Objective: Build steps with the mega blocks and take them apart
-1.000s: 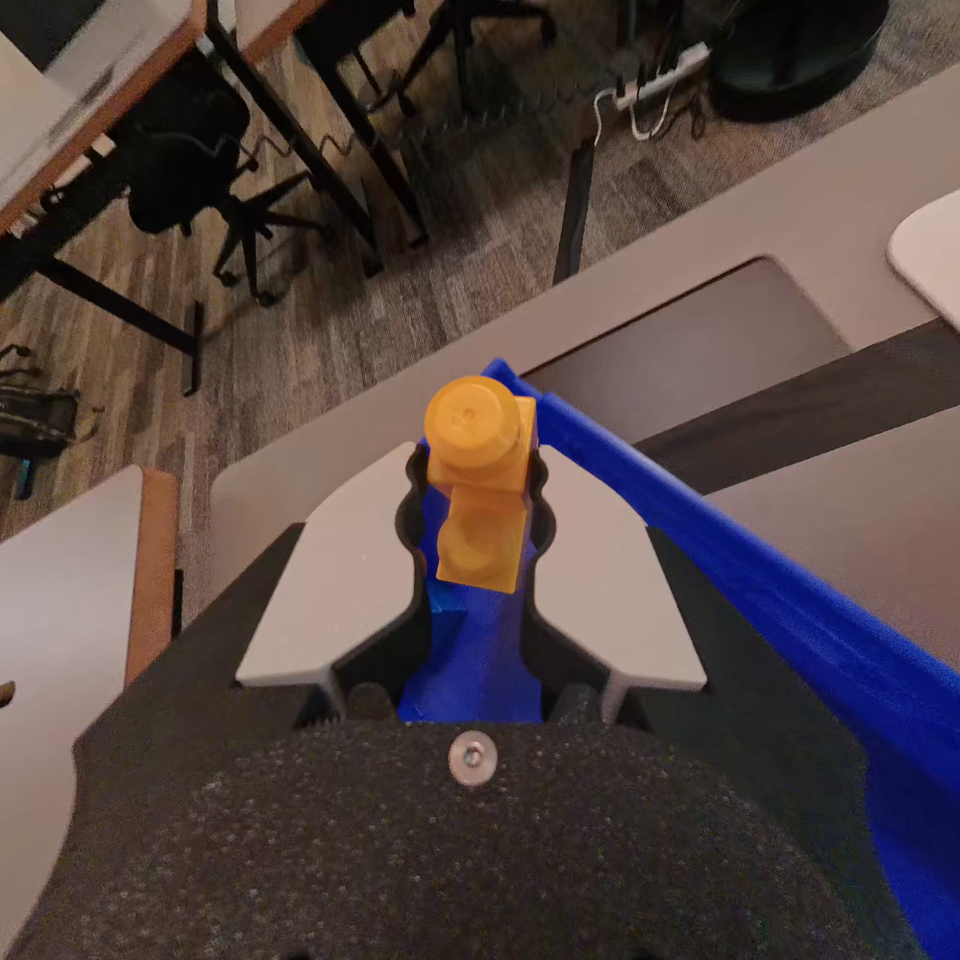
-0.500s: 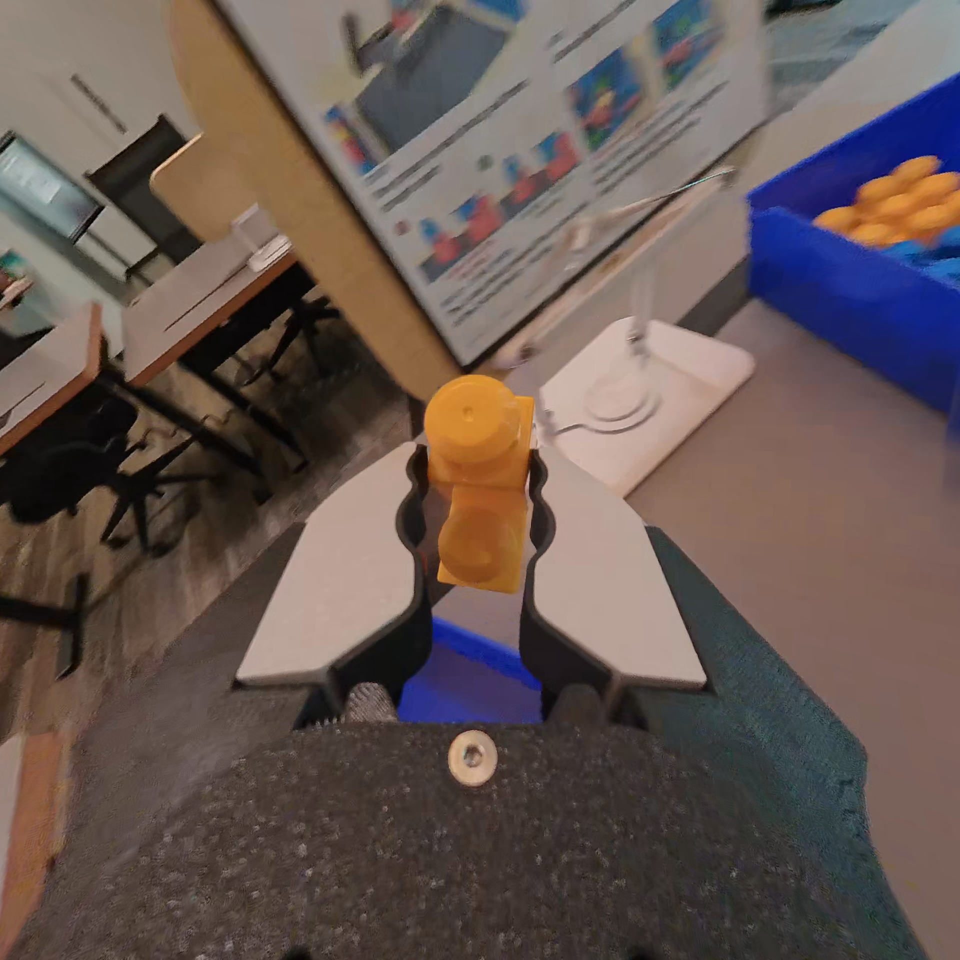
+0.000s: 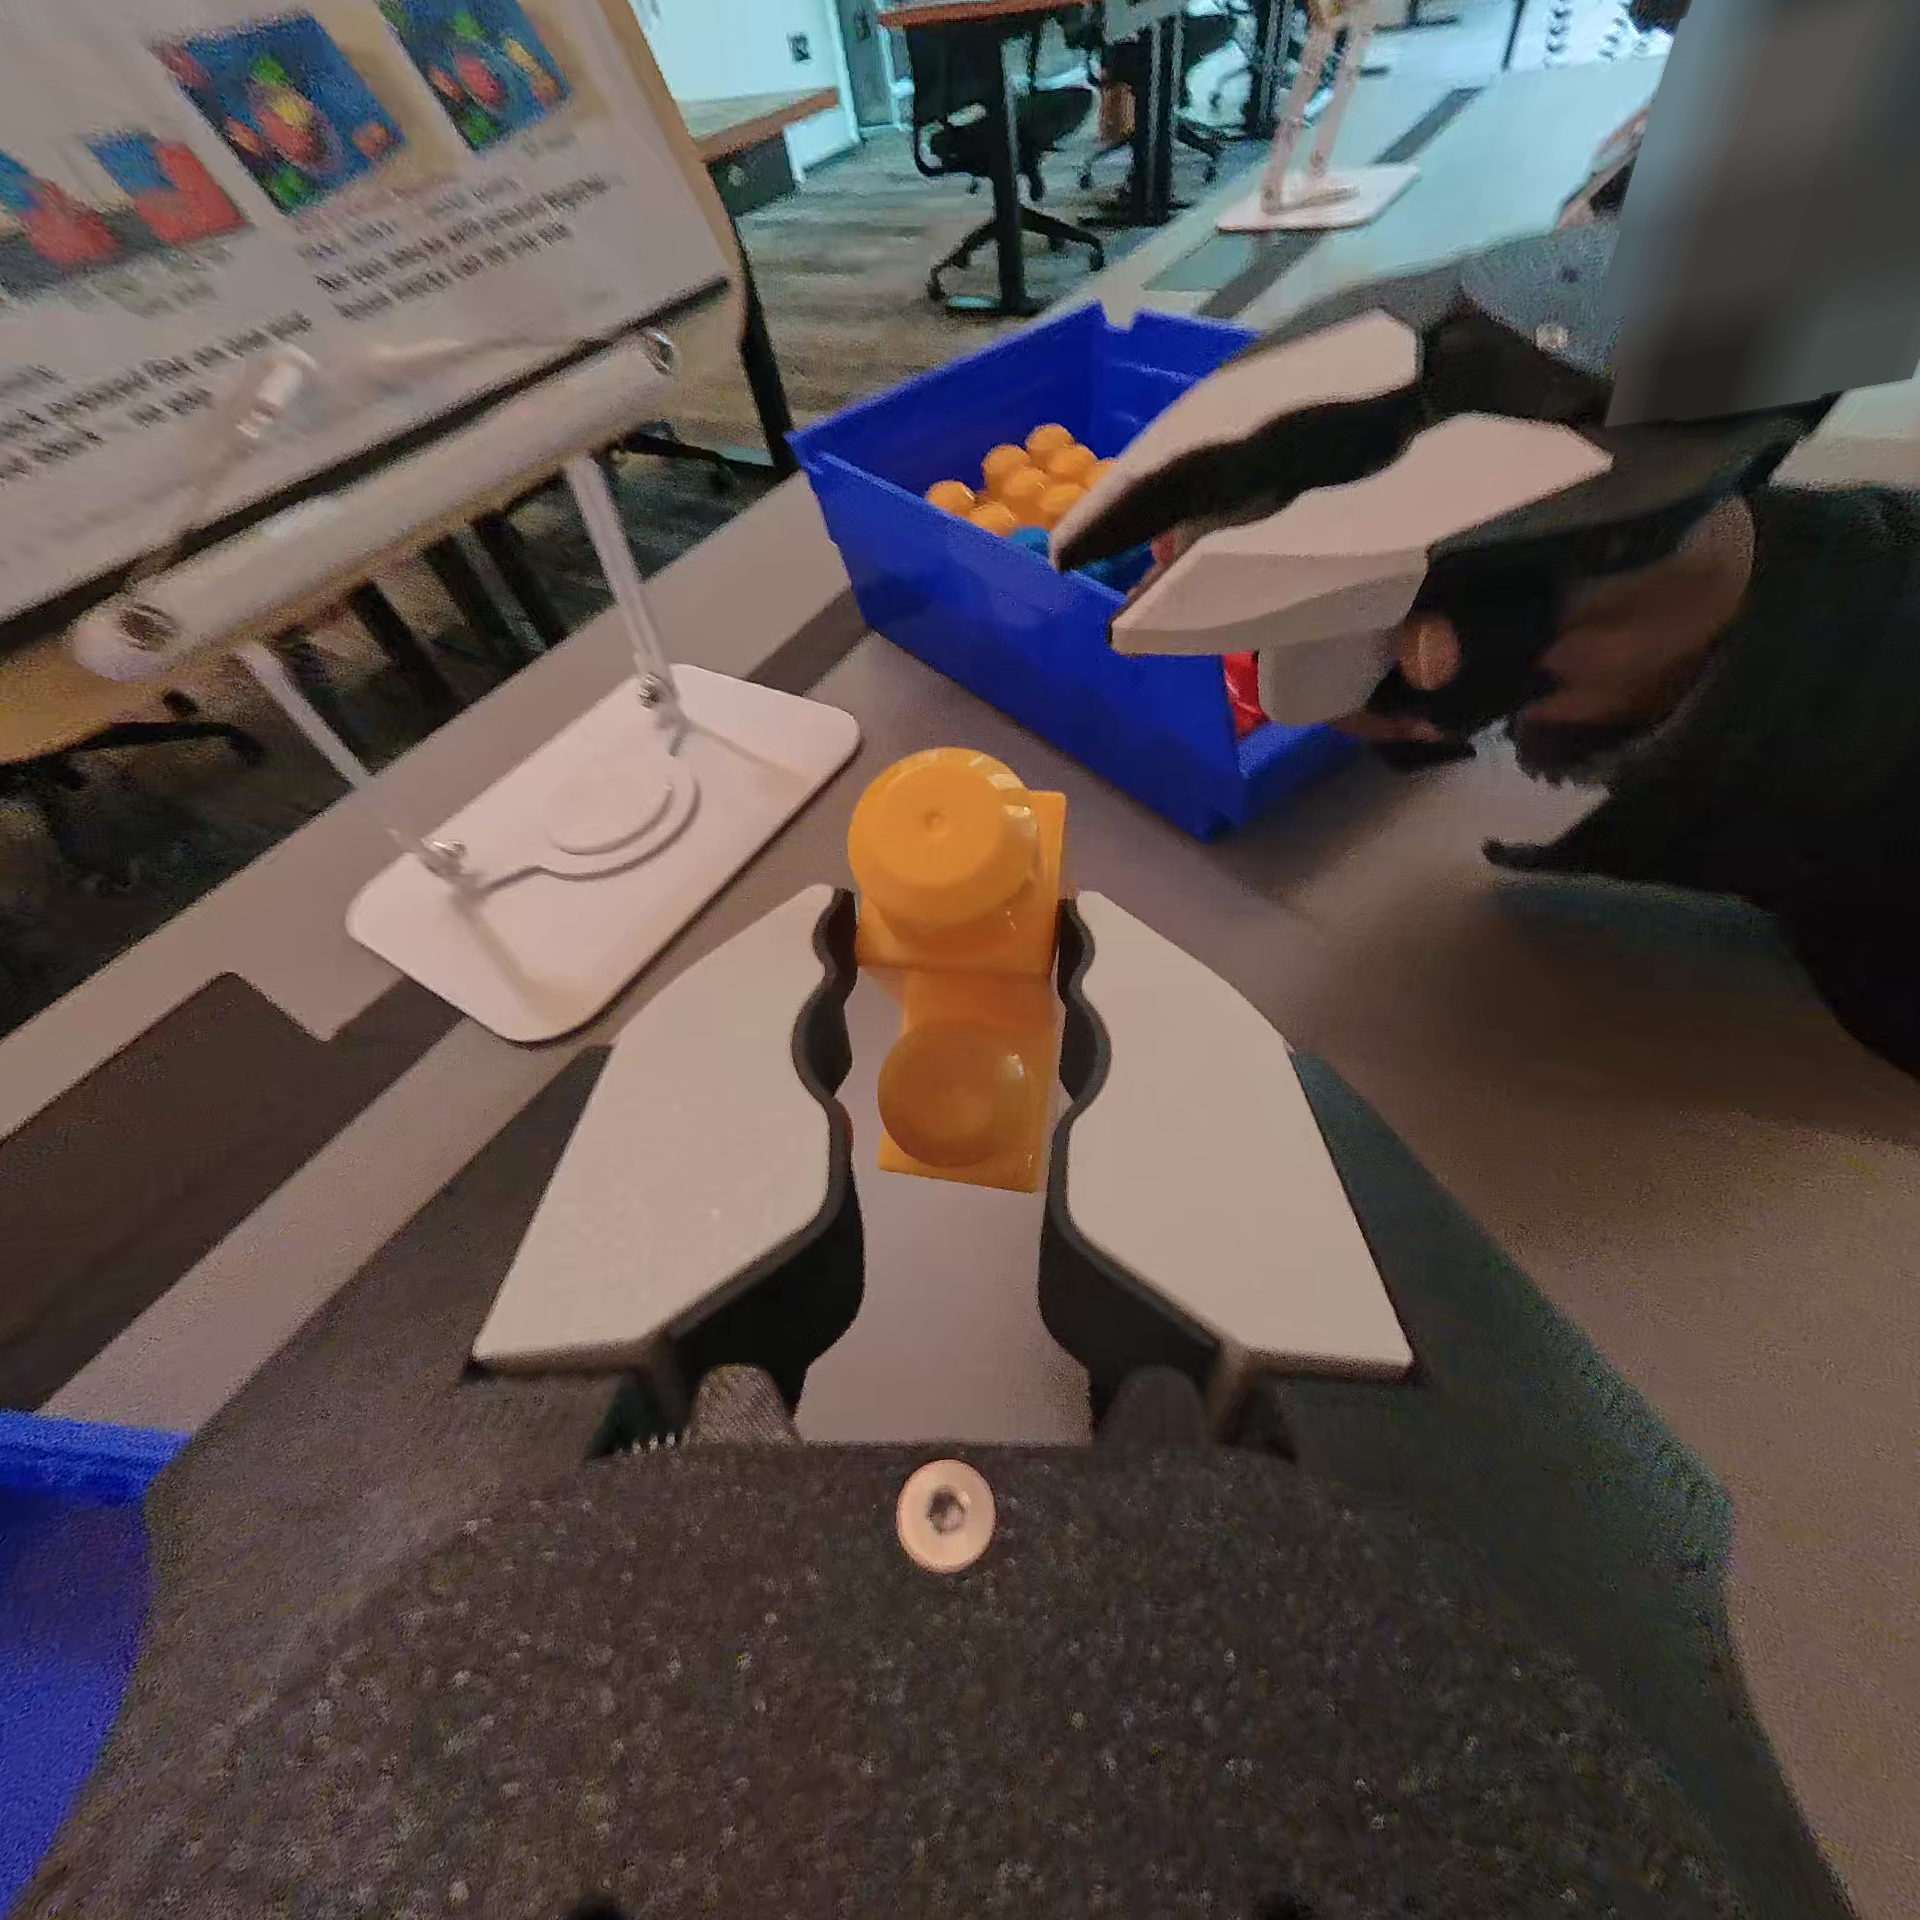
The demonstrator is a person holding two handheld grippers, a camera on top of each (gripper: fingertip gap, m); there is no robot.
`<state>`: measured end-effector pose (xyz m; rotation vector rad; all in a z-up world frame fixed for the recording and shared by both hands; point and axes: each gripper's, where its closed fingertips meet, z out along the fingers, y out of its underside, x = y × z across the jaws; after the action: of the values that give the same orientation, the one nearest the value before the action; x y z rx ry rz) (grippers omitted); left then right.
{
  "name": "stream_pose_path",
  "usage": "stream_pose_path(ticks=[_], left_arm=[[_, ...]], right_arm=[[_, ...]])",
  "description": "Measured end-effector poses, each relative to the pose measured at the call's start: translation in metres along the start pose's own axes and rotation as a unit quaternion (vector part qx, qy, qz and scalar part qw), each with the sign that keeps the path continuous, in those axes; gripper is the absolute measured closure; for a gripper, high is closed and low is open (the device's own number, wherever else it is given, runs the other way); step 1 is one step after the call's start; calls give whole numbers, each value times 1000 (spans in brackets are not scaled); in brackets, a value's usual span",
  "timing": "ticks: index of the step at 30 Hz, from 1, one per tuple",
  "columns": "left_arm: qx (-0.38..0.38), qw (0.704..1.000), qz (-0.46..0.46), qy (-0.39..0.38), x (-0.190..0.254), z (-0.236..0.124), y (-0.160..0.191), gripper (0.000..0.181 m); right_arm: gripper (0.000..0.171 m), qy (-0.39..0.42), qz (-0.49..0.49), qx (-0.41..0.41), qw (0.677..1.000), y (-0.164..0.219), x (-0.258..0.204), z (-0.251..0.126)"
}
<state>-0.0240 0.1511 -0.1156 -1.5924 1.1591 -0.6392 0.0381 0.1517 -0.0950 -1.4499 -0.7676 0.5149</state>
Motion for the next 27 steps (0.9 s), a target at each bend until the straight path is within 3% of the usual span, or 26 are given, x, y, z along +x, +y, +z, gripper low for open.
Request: stream_pose_path(ticks=[6, 11, 13, 15, 21, 24, 27], left_arm=[[-22, 999, 20, 45, 15, 8, 18, 144], [-25, 993, 53, 106, 41, 8, 22, 144], [-23, 989, 69, 129, 51, 6, 21, 144], [-21, 986, 82, 142, 57, 4, 20, 144], [75, 984, 29, 162, 54, -7, -7, 136], [150, 973, -39, 173, 43, -19, -26, 125], [211, 951, -105, 202, 41, -25, -38, 123]], right_arm=[[124, -104, -30, -70, 992, 19, -34, 0], [111, -161, -61, -159, 972, 59, -65, 11], [114, -174, -66, -176, 967, 70, -74, 14], [130, -189, -73, -181, 962, 73, -81, 13], [134, -201, -21, -106, 974, 44, -73, 4], [134, -200, 48, -2, 979, 8, -60, -5], [134, -207, 133, 125, 961, -34, -48, -19]])
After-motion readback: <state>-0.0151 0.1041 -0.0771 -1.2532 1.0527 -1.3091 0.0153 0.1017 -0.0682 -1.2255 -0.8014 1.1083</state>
